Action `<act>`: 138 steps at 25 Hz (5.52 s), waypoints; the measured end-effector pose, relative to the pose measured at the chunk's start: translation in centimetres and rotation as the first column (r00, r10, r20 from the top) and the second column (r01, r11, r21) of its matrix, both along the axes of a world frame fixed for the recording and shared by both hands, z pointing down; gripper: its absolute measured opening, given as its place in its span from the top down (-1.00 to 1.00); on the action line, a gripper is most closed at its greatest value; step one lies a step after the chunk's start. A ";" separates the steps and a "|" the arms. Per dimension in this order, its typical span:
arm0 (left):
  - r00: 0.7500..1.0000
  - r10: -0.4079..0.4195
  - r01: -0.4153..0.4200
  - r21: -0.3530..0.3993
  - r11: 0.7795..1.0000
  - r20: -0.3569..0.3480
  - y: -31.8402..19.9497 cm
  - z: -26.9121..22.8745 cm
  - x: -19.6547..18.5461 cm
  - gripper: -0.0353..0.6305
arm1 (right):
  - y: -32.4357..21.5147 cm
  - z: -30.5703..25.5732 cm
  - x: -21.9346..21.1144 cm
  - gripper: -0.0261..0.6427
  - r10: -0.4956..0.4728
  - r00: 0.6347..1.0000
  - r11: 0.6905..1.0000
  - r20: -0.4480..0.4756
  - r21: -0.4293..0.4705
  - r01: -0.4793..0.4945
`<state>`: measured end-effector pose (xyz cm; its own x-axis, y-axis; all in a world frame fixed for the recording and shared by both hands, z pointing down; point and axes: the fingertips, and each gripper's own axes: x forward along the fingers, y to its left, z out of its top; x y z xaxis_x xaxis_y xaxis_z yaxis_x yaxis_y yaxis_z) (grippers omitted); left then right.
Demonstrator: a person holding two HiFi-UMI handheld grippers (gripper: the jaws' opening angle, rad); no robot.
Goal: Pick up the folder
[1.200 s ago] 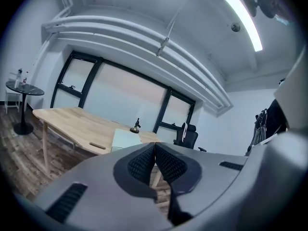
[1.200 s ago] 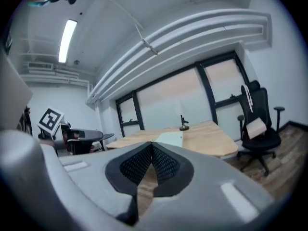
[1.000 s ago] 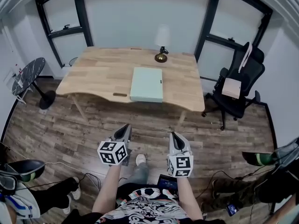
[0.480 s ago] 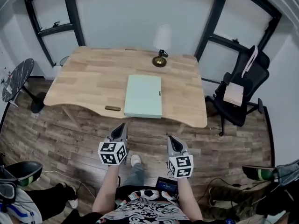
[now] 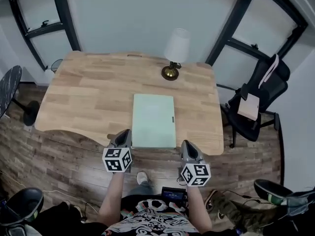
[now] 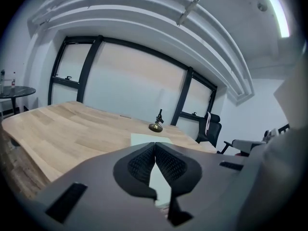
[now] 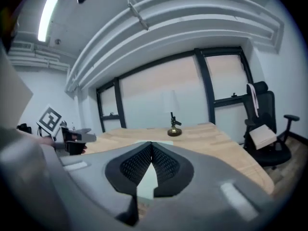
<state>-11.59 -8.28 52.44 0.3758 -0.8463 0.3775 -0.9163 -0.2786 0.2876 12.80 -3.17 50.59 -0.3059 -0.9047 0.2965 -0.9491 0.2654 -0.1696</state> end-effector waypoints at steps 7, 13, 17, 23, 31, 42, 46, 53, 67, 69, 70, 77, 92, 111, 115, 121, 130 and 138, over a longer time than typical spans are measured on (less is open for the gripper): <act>0.999 -0.008 0.008 0.000 1.000 -0.046 -3.1 0.8 -0.7 0.87 | -2.4 1.3 -0.9 0.90 0.015 0.998 1.000 -0.062 -0.023 -0.016; 0.999 -0.006 0.005 -0.037 0.999 -0.033 -4.8 2.1 -0.9 0.87 | -4.2 2.4 -1.5 0.90 -0.004 0.982 1.000 -0.190 -0.010 0.002; 1.000 -0.003 0.003 -0.045 0.999 -0.001 -5.3 2.6 -1.4 0.87 | -5.2 3.1 -1.4 0.90 0.017 0.986 0.999 -0.168 -0.035 -0.023; 0.999 0.002 -0.003 -0.023 1.000 -0.044 -7.5 2.1 -0.8 0.87 | -7.7 3.7 -0.9 0.90 0.023 0.994 0.998 -0.109 -0.054 -0.029; 0.999 0.002 -0.005 -0.072 0.997 -0.041 -9.7 4.2 -0.5 0.87 | -9.8 5.5 0.0 0.90 0.021 0.997 0.993 -0.072 -0.117 -0.029; 0.998 0.005 -0.014 -0.140 0.990 -0.066 -11.2 6.6 -0.5 0.86 | -12.3 9.0 -0.5 0.85 -0.019 0.999 0.972 -0.032 -0.235 0.011; 0.997 0.010 -0.022 -0.168 0.986 -0.074 -11.8 7.7 -0.2 0.86 | -13.1 10.2 -0.4 0.81 -0.023 1.000 0.961 -0.019 -0.275 0.017; 0.993 0.045 -0.071 -0.246 0.967 -0.108 -12.1 10.2 0.7 0.53 | -14.2 12.4 -0.5 0.67 -0.037 0.999 0.935 0.033 -0.351 0.046; 0.975 0.020 -0.101 -0.362 0.927 -0.222 -12.7 13.4 1.8 0.07 | -16.7 15.6 -2.2 0.13 -0.028 0.970 0.869 0.240 -0.474 0.143; 0.974 0.018 -0.106 -0.386 0.916 -0.226 -11.9 14.1 2.0 0.07 | -16.1 16.0 -2.3 0.13 -0.021 0.965 0.858 0.261 -0.491 0.152; 0.971 0.009 -0.106 -0.400 0.910 -0.238 -11.7 14.4 2.1 0.07 | -15.9 16.2 -2.4 0.13 -0.015 0.962 0.853 0.273 -0.498 0.155; 0.962 -0.022 -0.097 -0.416 0.904 -0.273 -12.1 15.2 2.2 0.07 | -16.4 16.5 -2.6 0.13 -0.026 0.964 0.850 0.265 -0.502 0.161; 0.960 -0.032 -0.094 -0.424 0.901 -0.279 -11.9 15.5 2.1 0.07 | -16.1 16.7 -2.7 0.13 -0.013 0.974 0.860 0.226 -0.495 0.126; 0.959 -0.065 -0.066 -0.442 0.895 -0.275 -12.0 15.4 2.0 0.07 | -15.9 16.1 -2.9 0.15 0.037 0.973 0.876 0.228 -0.477 0.078; 0.959 -0.074 -0.051 -0.421 0.905 -0.274 -13.1 14.3 1.8 0.07 | -17.0 14.9 -2.9 0.15 0.026 0.979 0.889 0.201 -0.452 0.069; 0.959 -0.070 -0.047 -0.394 0.918 -0.275 -13.7 13.1 1.7 0.07 | -17.5 13.8 -3.0 0.16 0.024 0.979 0.904 0.200 -0.422 0.064; 0.959 -0.068 -0.036 -0.358 0.933 -0.274 -13.2 11.2 1.2 0.07 | -17.2 12.0 -3.4 0.16 0.006 0.980 0.920 0.198 -0.384 0.072; 0.960 -0.060 -0.032 -0.319 0.947 -0.275 -12.2 9.0 1.2 0.07 | -16.2 9.9 -3.5 0.16 -0.006 0.981 0.936 0.196 -0.344 0.074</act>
